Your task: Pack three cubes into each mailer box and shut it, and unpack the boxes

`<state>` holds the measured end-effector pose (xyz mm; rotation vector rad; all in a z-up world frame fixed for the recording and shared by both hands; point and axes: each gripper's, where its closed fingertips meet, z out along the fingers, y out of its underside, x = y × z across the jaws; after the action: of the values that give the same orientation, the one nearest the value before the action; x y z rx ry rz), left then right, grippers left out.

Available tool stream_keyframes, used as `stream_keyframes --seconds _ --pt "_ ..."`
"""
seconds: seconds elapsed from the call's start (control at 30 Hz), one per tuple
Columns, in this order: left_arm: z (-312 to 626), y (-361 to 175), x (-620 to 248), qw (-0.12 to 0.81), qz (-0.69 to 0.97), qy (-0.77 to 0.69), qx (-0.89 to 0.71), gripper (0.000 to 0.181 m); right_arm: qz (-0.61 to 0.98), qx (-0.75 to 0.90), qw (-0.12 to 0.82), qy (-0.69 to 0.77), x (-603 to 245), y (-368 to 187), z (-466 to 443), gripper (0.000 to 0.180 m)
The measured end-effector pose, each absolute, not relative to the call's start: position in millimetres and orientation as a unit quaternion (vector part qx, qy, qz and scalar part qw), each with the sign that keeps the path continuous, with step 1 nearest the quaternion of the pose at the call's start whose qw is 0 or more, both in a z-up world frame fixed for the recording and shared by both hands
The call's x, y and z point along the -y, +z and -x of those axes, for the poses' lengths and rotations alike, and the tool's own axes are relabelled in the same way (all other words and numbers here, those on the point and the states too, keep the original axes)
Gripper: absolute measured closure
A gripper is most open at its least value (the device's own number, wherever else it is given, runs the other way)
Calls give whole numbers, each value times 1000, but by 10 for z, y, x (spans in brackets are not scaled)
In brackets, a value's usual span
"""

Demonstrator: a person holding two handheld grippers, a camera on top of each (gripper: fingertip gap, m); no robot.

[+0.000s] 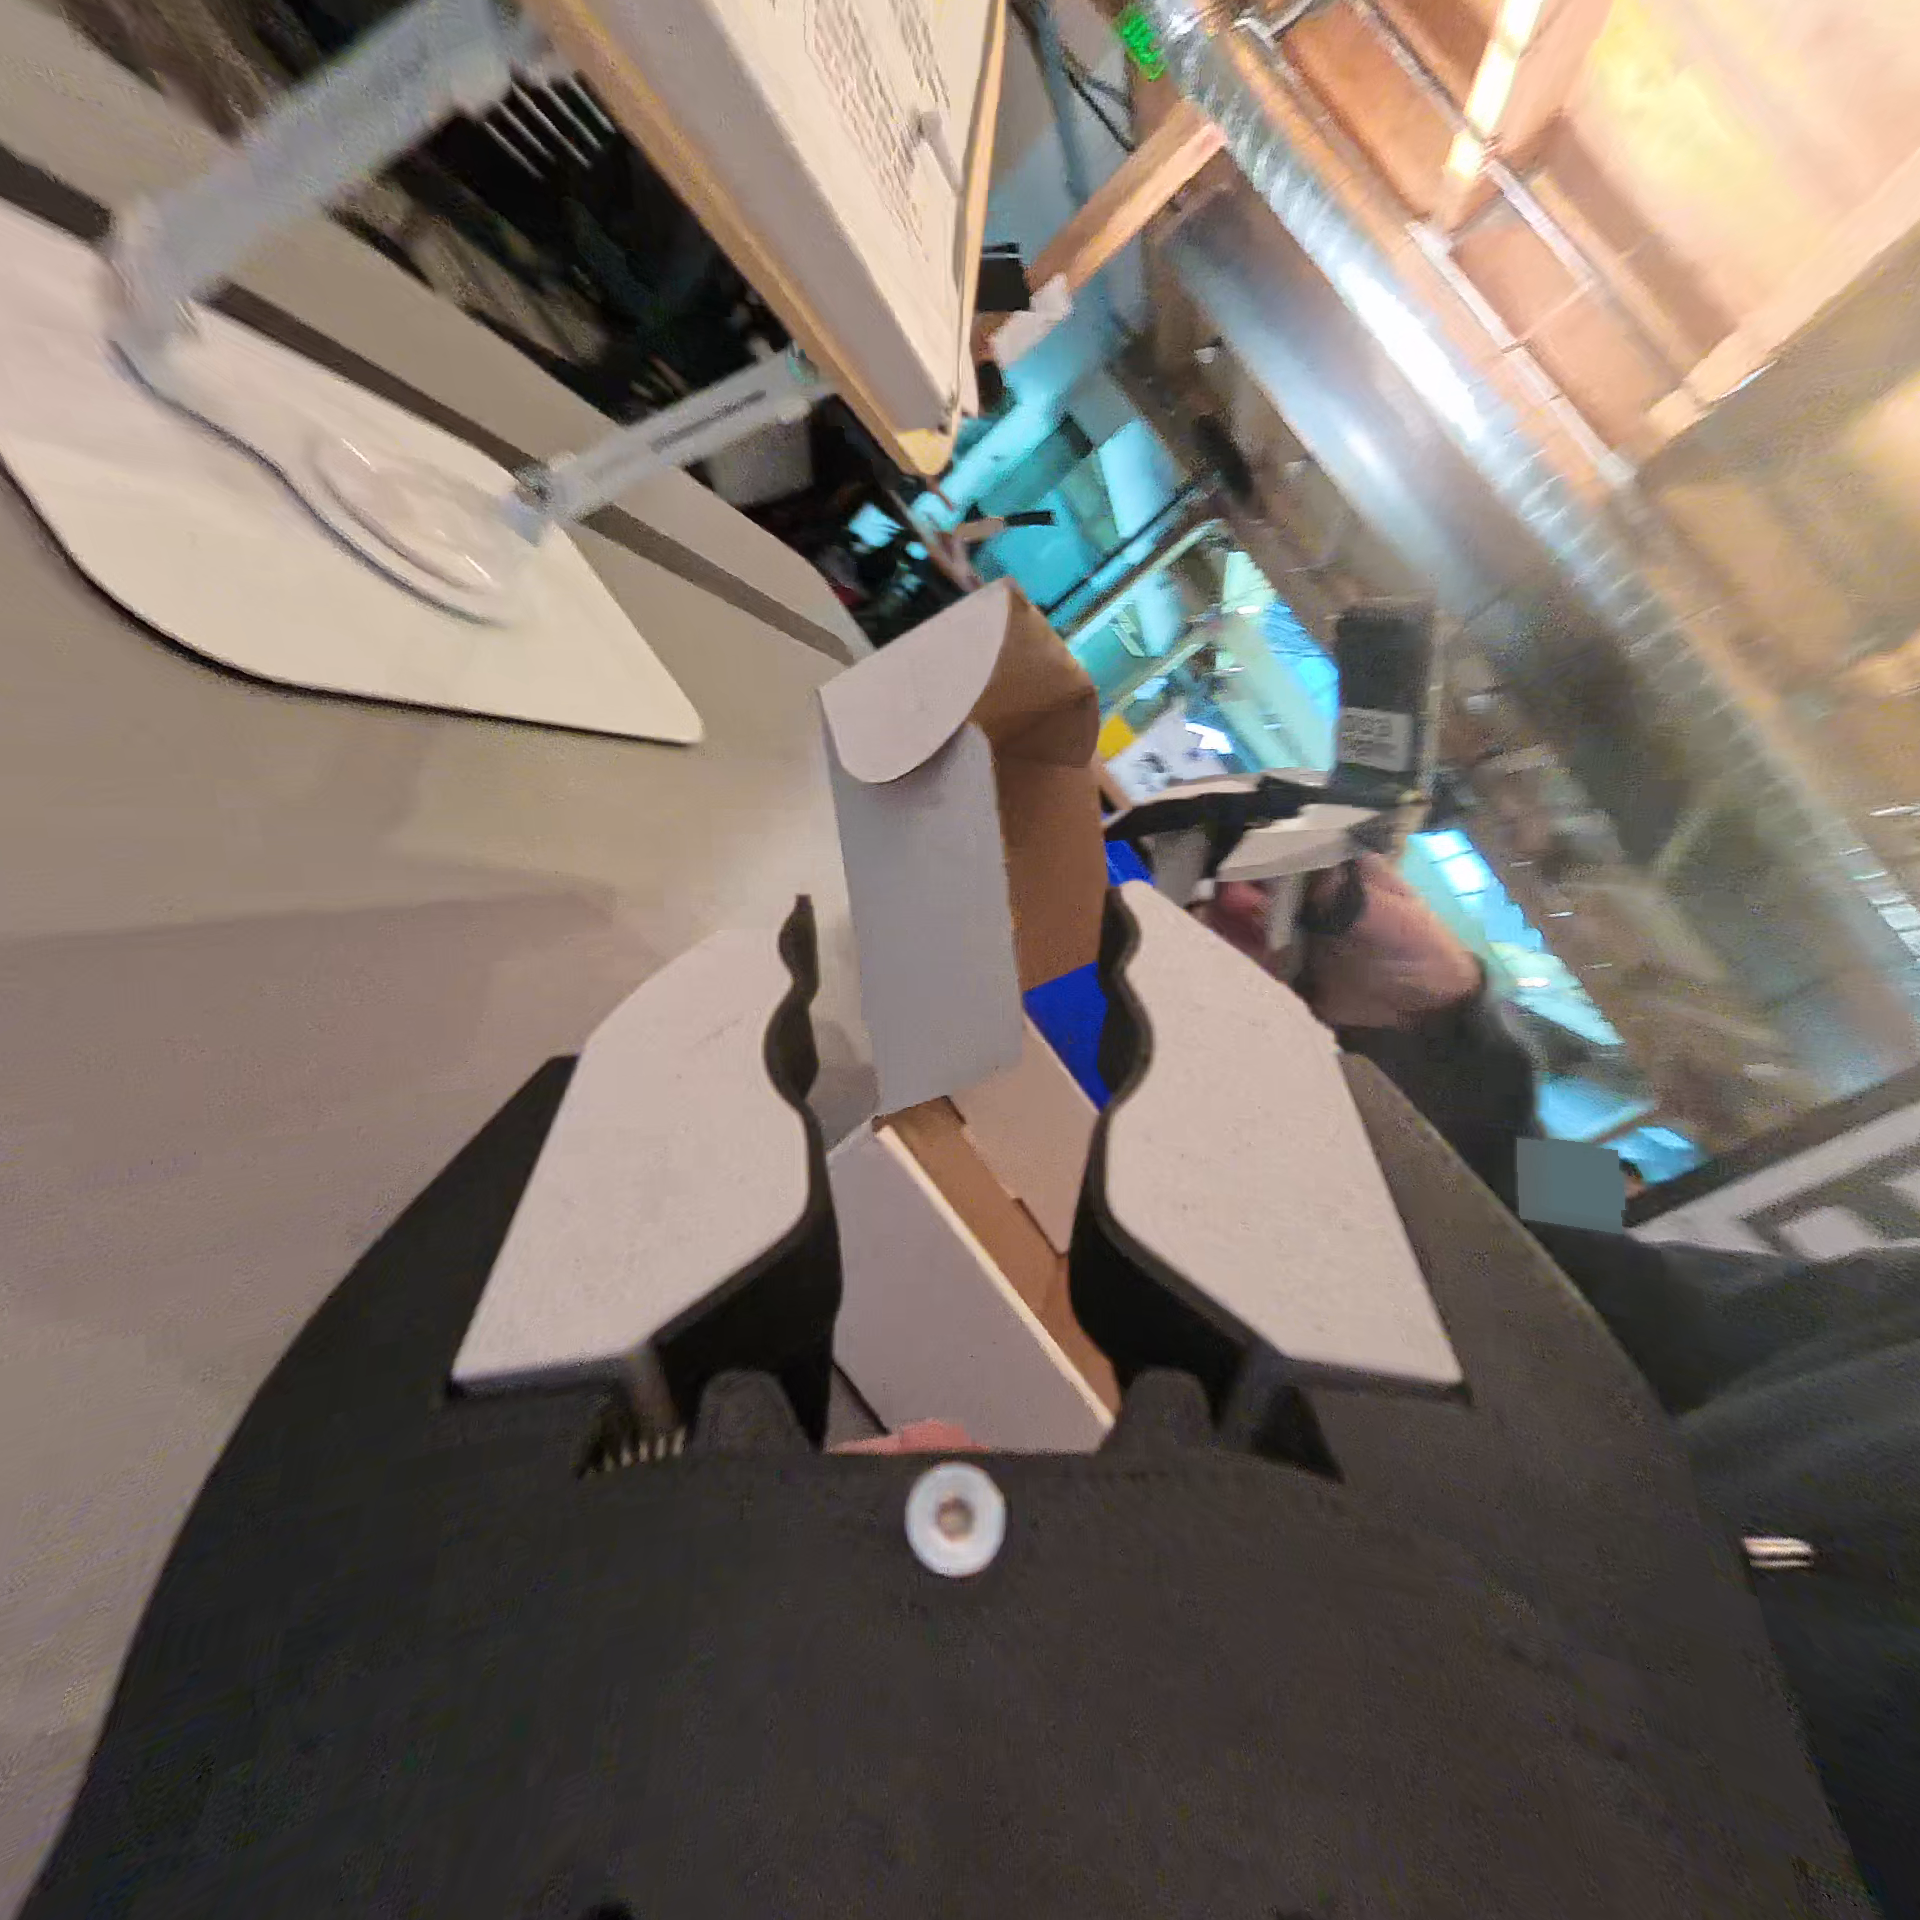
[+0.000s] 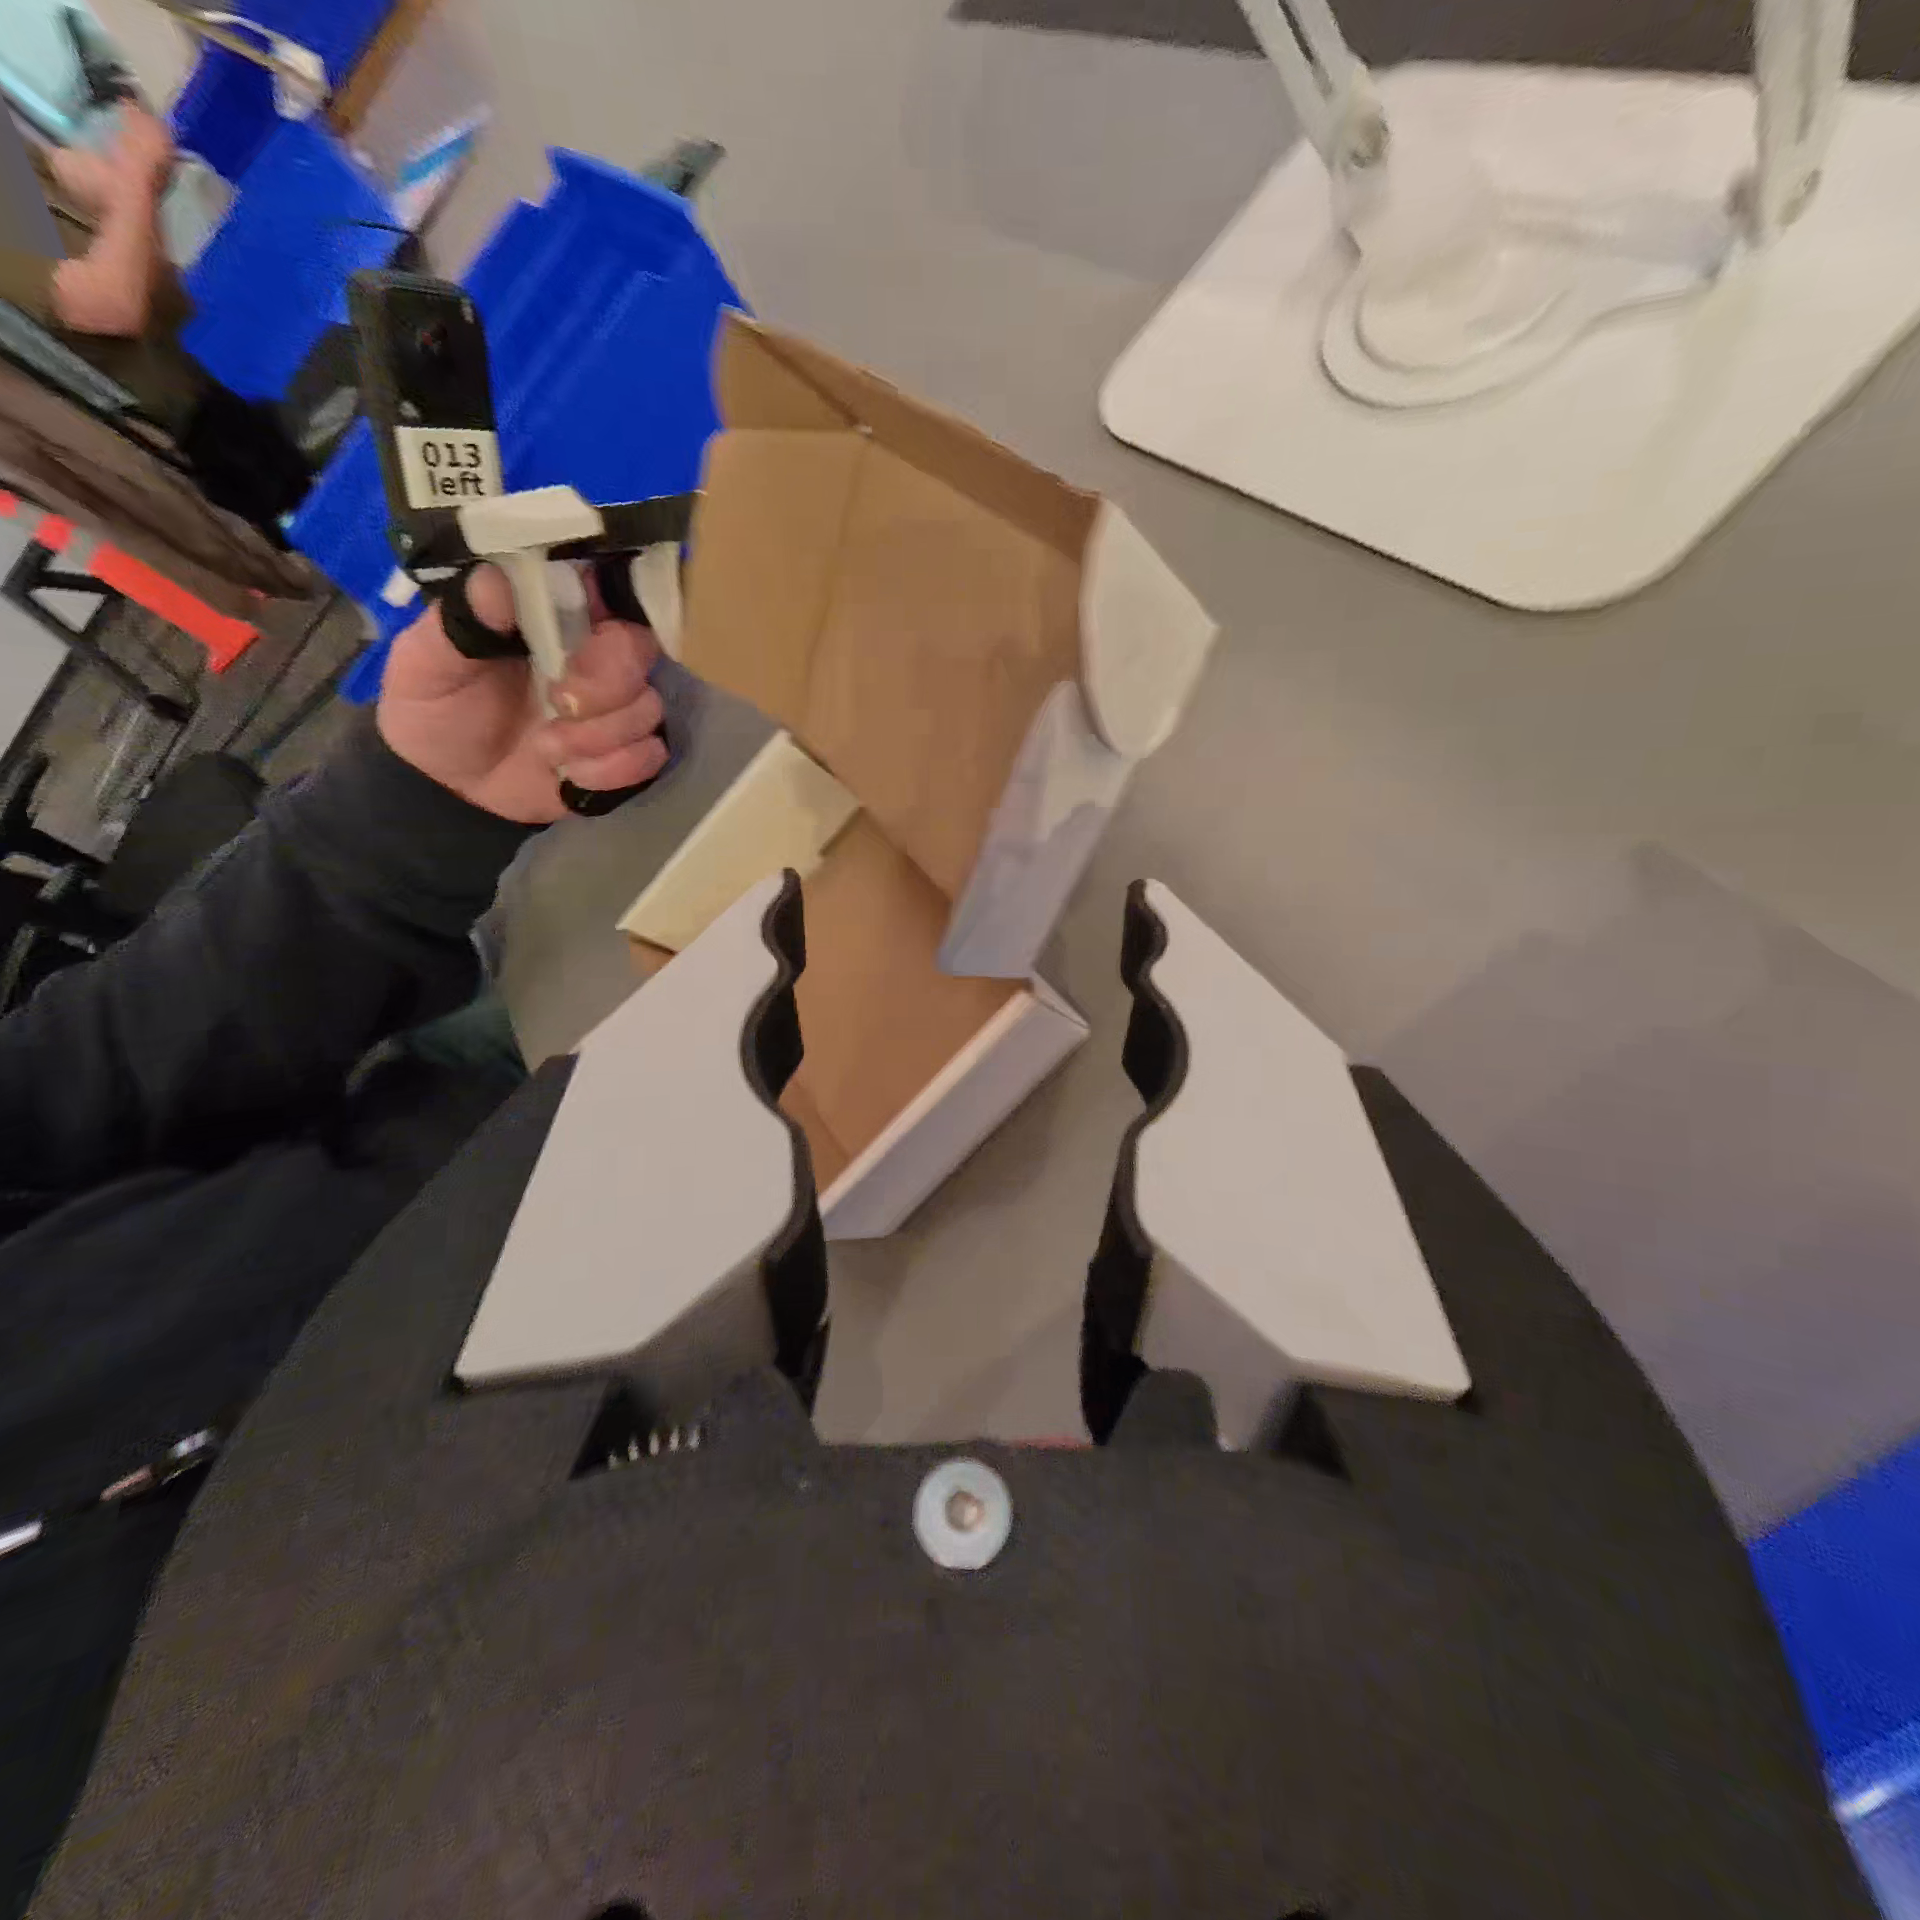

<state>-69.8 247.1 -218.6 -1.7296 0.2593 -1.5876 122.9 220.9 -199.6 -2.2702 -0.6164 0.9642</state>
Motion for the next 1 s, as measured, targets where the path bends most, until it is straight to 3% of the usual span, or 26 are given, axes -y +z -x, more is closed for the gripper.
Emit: stream_keyframes --seconds 0.13,0.37,0.47,0.8,1.0 --pt "479 -2326 -2548 322 651 -681 -93 133 874 219 271 339 -2346 -2245 -1233 124" --pt "210 -2290 -2539 254 617 -732 -140 136 825 186 215 489 -2414 -2324 -878 120" --pt "177 -2249 -2536 262 615 -725 -167 139 804 191 217 520 -2407 -2352 -777 127" --pt "148 -2121 -2193 448 659 -502 -337 141 803 328 366 336 -2244 -2326 -757 128" --pt "186 -2284 -1831 484 674 -404 -386 147 788 408 402 225 -1952 -2370 -760 128"
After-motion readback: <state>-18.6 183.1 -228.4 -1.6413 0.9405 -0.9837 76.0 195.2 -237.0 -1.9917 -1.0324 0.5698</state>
